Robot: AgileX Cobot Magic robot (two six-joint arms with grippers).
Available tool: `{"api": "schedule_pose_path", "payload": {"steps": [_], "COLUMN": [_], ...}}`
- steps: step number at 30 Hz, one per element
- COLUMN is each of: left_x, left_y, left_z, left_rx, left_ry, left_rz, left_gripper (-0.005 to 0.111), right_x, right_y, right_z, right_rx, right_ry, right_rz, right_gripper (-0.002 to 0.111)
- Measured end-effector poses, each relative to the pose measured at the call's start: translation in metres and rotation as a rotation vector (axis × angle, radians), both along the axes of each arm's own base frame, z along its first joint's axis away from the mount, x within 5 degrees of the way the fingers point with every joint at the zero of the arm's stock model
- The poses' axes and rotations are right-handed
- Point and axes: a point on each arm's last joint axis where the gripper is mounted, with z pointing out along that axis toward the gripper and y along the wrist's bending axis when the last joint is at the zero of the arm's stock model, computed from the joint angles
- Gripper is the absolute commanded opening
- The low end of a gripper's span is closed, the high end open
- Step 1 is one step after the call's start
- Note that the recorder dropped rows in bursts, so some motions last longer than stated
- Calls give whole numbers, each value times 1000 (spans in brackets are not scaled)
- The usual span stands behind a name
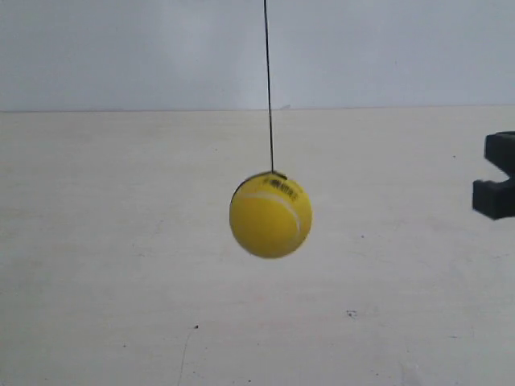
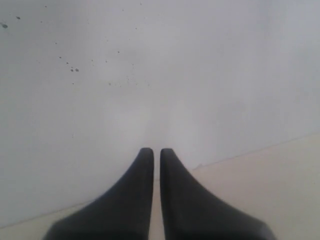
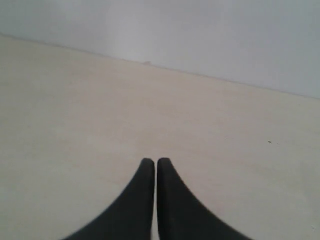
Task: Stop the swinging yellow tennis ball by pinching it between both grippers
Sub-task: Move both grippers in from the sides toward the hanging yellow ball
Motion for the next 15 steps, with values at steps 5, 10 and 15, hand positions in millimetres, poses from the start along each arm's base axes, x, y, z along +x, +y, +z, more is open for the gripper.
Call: {"api": "schedule_pose_path", "payload": {"steps": [5,10,15], "left_x": [9,22,41], "left_y": [-1,-5,-13], "left_z": [3,8,7], "left_rx": [52,106,160], "left_ry": [0,-15,-15], "left_rz": [-13,-64,-169], "left_gripper": [5,5,5], "right_x": [-11,-18,-25], "right_y": [21,32,45], "right_z": [-5,-6,-9], "right_rx": [-59,-79,-104], "right_ry": [36,47,50], "right_rz": [160,251,346], "right_gripper": [0,0,0]}}
